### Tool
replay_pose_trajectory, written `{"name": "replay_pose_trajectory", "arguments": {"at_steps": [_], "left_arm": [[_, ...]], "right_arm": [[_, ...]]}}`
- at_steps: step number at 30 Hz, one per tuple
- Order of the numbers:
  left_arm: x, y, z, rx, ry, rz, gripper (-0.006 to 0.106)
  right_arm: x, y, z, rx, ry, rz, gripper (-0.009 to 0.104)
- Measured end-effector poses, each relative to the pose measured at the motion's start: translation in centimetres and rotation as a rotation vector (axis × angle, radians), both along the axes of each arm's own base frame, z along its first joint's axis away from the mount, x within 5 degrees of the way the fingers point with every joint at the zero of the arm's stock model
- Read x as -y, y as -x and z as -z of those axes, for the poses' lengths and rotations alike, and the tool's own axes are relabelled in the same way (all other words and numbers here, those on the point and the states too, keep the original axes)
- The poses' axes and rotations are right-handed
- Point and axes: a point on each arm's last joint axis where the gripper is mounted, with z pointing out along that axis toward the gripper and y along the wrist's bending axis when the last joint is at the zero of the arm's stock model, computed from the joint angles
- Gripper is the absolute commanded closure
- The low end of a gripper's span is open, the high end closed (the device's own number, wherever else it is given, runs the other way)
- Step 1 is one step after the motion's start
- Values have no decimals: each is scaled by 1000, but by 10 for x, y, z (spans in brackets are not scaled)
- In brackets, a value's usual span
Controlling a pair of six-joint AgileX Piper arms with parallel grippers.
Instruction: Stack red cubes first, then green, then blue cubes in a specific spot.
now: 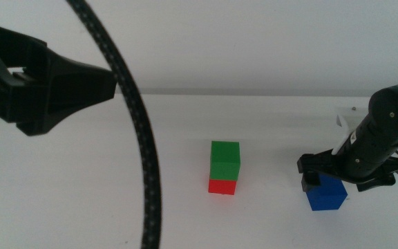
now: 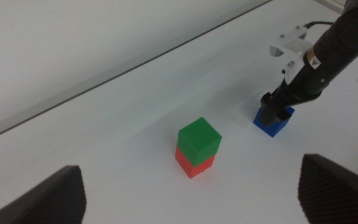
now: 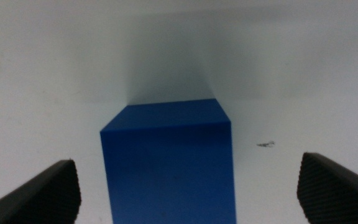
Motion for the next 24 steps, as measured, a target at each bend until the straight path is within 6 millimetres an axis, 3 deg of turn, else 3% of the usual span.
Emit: {"name": "replay_pose_trajectory", "arguments": {"at_steps": [6, 9, 12, 15, 18, 22, 24], "left_arm": [[0, 0, 0, 0, 0, 0, 9], [0, 0, 0, 0, 0, 0, 9], [0, 0, 0, 0, 0, 0, 9], [0, 0, 0, 2, 1, -1, 9], [0, 0, 0, 2, 1, -1, 9], [0, 0, 0, 2, 1, -1, 9], [0, 0, 0, 2, 1, -1, 9]], "right_arm": [[-3, -3, 12, -13, 5, -11, 4], [-4, -5, 17, -14, 5, -12, 10], [-5, -7, 21, -10, 4, -14, 31], [-5, -8, 23, -6, 2, -11, 67], [-6, -10, 20, -7, 4, -1, 91], [-17, -11, -5, -17, 55, 28, 88], [-31, -13, -32, 18, 61, 68, 87]]}}
